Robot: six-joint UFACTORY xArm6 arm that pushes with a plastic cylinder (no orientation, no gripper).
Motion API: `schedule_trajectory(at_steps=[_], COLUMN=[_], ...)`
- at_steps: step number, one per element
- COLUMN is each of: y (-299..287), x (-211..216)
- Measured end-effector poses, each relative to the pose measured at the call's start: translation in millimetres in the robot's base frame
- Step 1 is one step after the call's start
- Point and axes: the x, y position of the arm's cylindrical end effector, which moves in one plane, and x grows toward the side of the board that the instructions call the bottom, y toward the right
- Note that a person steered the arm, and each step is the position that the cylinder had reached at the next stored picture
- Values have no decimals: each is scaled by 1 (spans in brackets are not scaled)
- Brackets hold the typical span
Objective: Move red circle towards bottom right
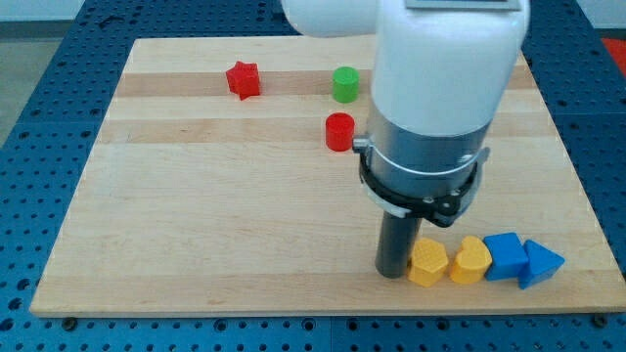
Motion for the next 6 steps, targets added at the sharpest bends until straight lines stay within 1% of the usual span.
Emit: schedule_trajectory(at_steps=[2,3,5,6], y=[15,6,-69,-103], x=[0,-4,-113,-156])
